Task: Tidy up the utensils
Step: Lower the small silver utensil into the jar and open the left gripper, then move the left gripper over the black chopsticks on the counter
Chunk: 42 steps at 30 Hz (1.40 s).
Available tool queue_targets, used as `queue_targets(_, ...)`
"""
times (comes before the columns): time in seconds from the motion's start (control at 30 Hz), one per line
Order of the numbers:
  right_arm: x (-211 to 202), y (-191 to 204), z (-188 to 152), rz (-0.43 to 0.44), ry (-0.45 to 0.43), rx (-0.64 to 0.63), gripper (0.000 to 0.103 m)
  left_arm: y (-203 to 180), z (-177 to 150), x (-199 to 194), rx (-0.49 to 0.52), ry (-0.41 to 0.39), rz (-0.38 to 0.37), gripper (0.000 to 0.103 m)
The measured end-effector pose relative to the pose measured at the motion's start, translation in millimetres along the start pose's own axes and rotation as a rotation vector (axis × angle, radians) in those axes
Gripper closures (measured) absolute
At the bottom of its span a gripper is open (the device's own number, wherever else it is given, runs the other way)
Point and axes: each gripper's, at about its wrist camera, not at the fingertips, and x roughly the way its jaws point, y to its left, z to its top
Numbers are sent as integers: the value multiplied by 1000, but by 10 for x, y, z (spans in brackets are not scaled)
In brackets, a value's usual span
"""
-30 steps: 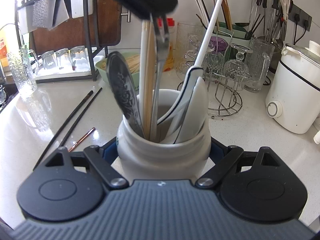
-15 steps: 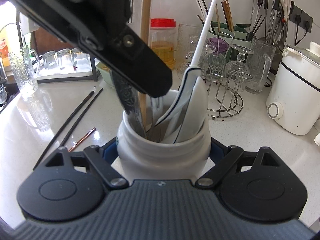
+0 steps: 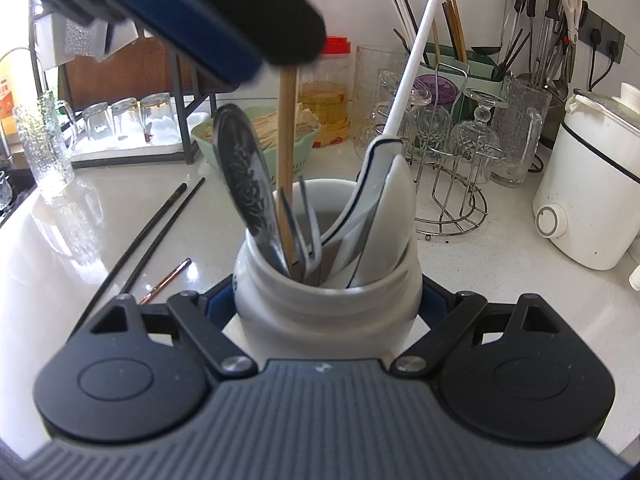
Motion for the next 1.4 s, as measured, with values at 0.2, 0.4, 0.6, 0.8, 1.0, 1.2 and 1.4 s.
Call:
queue_targets(0.2, -7, 7, -11, -2, -1, 2, 12, 74, 43, -317, -3, -77, 44, 67)
queue_targets(0.4, 6, 14, 2, -6, 2, 7, 12, 330, 31, -554, -65, -118, 115, 65)
queue_targets(0.6, 11, 23, -1, -11, 1, 12, 12, 666, -63, -711, -134, -138, 202, 65)
queue_targets(0.8, 20, 26, 6, -14, 3, 15, 12, 992, -211, -624, -225, -72, 248, 65)
queue_targets(1.0, 30, 27, 24, -17, 11, 17, 12, 1181, -421, -389, -248, -4, 273, 65)
queue_targets(1.2, 37, 31, 36, -21, 18, 20, 12, 1437, -622, -174, -321, 55, 272, 65)
queue_targets(1.4, 44, 46, 47, -29, 24, 25, 12, 1714, -775, -2, -383, 101, 290, 59)
